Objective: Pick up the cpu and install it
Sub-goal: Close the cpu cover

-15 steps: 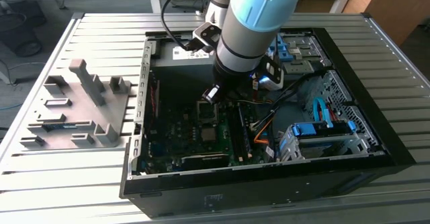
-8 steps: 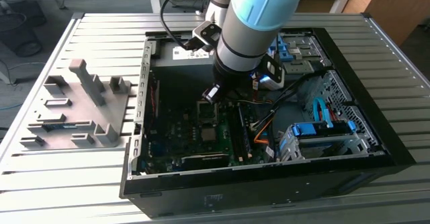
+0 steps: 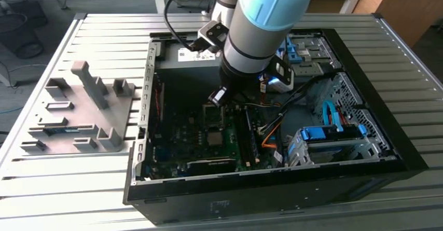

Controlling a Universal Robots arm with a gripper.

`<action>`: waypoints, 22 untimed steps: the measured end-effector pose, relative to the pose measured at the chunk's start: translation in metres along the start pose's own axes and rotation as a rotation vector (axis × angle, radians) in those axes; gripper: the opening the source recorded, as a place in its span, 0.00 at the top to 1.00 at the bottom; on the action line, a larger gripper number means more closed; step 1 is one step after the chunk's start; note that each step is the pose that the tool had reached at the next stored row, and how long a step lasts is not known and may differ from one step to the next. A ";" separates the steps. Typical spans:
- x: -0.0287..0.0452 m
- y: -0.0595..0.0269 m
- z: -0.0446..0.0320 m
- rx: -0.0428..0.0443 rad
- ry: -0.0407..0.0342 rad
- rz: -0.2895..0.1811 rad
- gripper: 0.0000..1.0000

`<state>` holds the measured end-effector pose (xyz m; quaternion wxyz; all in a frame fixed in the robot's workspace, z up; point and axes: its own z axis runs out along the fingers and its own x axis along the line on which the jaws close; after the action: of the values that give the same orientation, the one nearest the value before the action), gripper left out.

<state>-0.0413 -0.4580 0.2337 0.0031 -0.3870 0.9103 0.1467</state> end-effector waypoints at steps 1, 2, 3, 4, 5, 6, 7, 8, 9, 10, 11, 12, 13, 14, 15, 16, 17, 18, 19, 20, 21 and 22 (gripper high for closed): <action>0.0002 -0.0001 -0.0006 -0.0006 -0.0003 -0.001 0.90; 0.0004 -0.0003 -0.0011 -0.0013 -0.0007 -0.002 0.90; 0.0007 -0.0004 -0.0016 -0.0019 -0.0011 -0.003 0.90; 0.0011 -0.0008 -0.0020 -0.0026 -0.0015 -0.004 0.90; 0.0019 -0.0015 -0.0024 -0.0031 -0.0019 -0.004 0.90; 0.0030 -0.0025 -0.0029 -0.0032 -0.0018 -0.004 0.90; 0.0041 -0.0035 -0.0033 -0.0032 -0.0017 -0.004 0.90; 0.0054 -0.0047 -0.0038 -0.0033 -0.0018 -0.004 0.90; 0.0066 -0.0059 -0.0042 -0.0033 -0.0017 -0.005 0.90; 0.0077 -0.0068 -0.0046 -0.0034 -0.0017 -0.005 0.90; 0.0087 -0.0078 -0.0050 -0.0034 -0.0016 -0.005 0.90; 0.0096 -0.0087 -0.0054 -0.0034 -0.0014 -0.006 0.90; 0.0106 -0.0096 -0.0058 -0.0034 -0.0013 -0.006 0.90; 0.0116 -0.0105 -0.0061 -0.0036 -0.0012 -0.007 0.90; 0.0126 -0.0113 -0.0065 -0.0036 -0.0010 -0.007 0.90; 0.0136 -0.0122 -0.0069 -0.0037 -0.0007 -0.008 0.90; 0.0146 -0.0130 -0.0072 -0.0036 -0.0003 -0.008 0.90; 0.0156 -0.0137 -0.0075 -0.0035 -0.0001 -0.009 0.90; 0.0165 -0.0144 -0.0078 -0.0032 0.0004 -0.009 0.90; 0.0176 -0.0151 -0.0081 -0.0030 0.0010 -0.010 0.90; 0.0185 -0.0157 -0.0084 -0.0027 0.0014 -0.011 0.90; 0.0195 -0.0165 -0.0087 -0.0027 0.0017 -0.011 0.90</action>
<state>-0.0424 -0.4848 0.2354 0.0027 -0.3923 0.9079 0.1476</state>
